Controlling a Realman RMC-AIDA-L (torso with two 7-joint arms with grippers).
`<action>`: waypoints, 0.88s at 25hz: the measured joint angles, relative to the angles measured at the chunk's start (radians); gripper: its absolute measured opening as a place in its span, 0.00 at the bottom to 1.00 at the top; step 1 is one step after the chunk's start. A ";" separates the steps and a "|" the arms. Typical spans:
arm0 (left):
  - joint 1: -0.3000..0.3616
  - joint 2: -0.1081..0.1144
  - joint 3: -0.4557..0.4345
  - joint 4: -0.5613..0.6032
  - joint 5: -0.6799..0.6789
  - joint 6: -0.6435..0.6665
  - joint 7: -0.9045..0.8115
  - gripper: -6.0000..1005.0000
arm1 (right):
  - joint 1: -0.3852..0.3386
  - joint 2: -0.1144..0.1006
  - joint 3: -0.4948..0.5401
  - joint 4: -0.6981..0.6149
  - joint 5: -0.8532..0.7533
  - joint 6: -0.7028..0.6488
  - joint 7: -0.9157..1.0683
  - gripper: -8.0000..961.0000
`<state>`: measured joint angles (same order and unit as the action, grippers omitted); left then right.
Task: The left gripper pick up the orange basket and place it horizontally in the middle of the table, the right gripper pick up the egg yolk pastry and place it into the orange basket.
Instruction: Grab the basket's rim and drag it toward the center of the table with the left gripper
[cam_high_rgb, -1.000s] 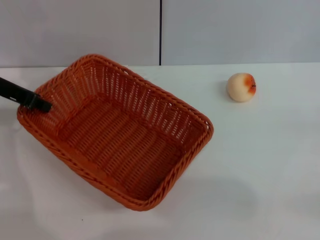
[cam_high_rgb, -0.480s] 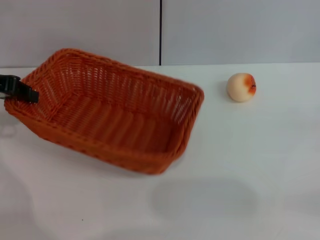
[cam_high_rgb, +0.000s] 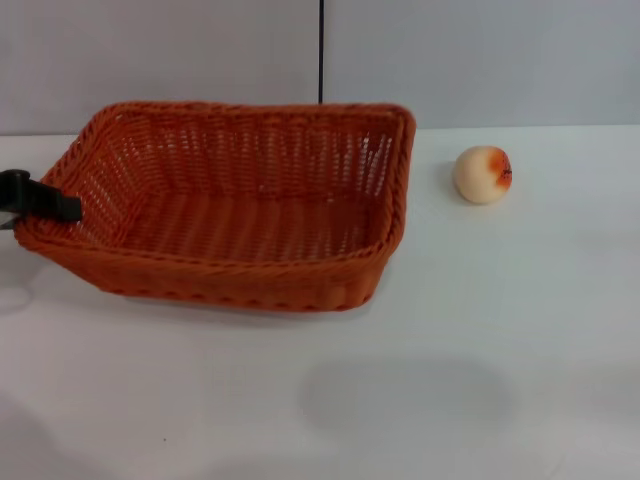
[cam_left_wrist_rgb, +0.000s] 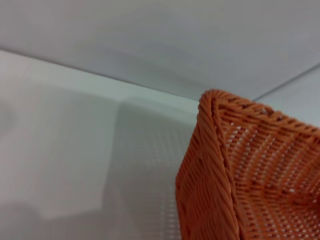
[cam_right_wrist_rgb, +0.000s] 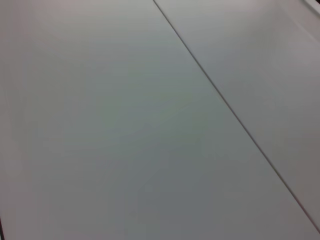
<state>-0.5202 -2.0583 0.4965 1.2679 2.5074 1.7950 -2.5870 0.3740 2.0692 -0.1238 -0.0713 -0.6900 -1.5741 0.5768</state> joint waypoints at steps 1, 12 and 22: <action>0.029 -0.008 0.000 0.004 -0.027 -0.023 -0.013 0.19 | 0.003 0.000 0.000 0.000 -0.001 0.003 0.000 0.66; 0.152 -0.002 0.091 -0.001 -0.151 -0.133 -0.025 0.19 | 0.012 0.001 -0.002 -0.002 -0.002 0.007 0.000 0.66; 0.169 -0.003 0.094 -0.003 -0.200 -0.103 0.035 0.19 | 0.022 0.002 -0.003 -0.001 -0.005 0.007 0.000 0.66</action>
<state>-0.3517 -2.0610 0.5903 1.2651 2.3069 1.6917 -2.5523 0.3957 2.0709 -0.1269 -0.0724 -0.6946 -1.5675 0.5768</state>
